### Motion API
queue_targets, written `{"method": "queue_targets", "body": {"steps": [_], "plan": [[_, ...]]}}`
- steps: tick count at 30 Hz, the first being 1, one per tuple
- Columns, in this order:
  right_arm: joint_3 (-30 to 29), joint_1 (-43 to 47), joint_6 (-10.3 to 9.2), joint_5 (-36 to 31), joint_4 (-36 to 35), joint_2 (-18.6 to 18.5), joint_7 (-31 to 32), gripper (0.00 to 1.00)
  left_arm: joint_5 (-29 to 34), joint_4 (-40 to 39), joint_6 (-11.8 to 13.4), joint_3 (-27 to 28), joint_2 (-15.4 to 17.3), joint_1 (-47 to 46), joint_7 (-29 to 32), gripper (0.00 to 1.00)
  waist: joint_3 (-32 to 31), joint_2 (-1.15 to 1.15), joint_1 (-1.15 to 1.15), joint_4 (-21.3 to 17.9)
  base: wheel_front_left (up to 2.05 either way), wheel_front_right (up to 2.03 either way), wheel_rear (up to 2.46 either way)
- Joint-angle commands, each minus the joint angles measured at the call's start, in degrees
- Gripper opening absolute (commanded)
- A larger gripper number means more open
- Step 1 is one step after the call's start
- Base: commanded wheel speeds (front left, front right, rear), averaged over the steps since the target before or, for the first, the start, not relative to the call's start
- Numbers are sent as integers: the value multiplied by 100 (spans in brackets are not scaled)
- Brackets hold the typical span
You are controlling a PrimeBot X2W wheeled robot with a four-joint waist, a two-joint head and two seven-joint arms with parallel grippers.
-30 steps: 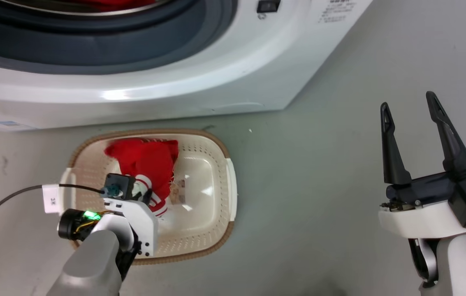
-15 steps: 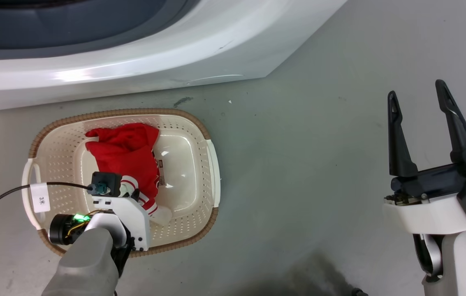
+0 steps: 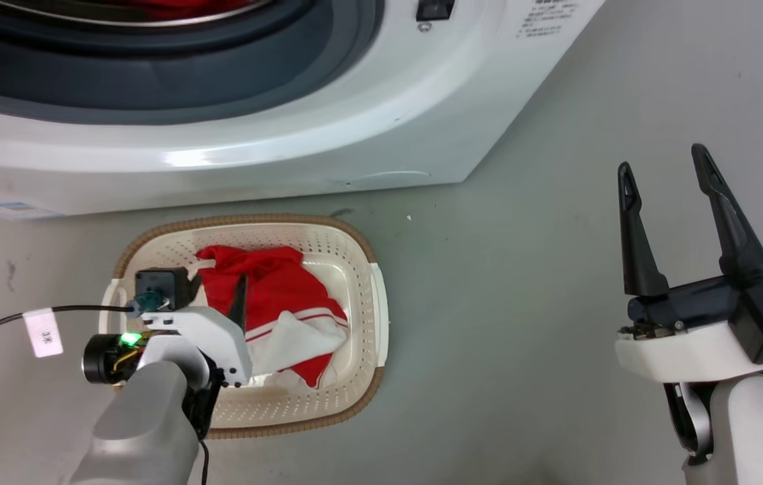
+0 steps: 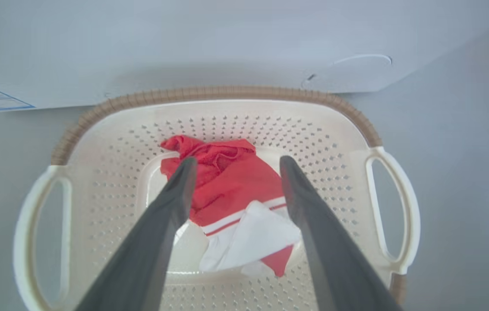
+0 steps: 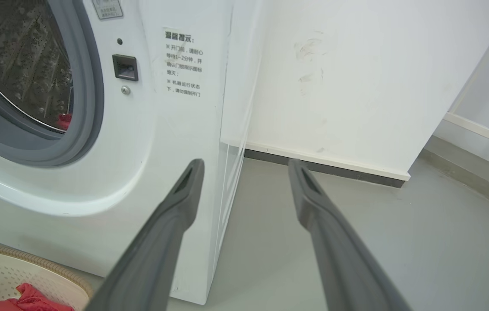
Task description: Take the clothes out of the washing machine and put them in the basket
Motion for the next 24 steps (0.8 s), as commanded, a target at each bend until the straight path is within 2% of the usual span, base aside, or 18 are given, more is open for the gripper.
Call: {"method": "queue_targets", "body": {"steps": [1, 10, 16, 17, 22, 24], "plan": [[-23, 88, -6, 54, 54, 5, -12, 100, 65, -352, 77, 139, 75, 239, -18, 100, -250, 0, -1, 107, 0, 0, 0], [-55, 206, -6, 158, 213, 5, -12, 100, 630, -2319, 270, 787, 158, 901, -22, 100, -693, 0, -1, 134, 0, 0, 0], [-12, 264, -6, 204, 222, 5, -12, 100, 1020, -3235, 305, 1076, 200, 951, -22, 100, -709, 0, -1, 53, 0, 0, 0], [-22, 221, -6, 236, 197, 5, -12, 100, 1131, -3591, 281, 1210, 273, 761, -22, 100, -623, 0, -1, -43, 0, 0, 0], [-27, 143, -6, 289, 152, 5, -12, 100, 1154, -3732, 226, 1303, 429, 330, 1, 100, -414, 0, -1, -168, 0, 0, 0], [-15, 112, -6, 317, 135, 5, -12, 100, 1164, -3727, 184, 1289, 544, -30, 239, 100, -274, 0, -1, -230, 0, 0, 0]]}}
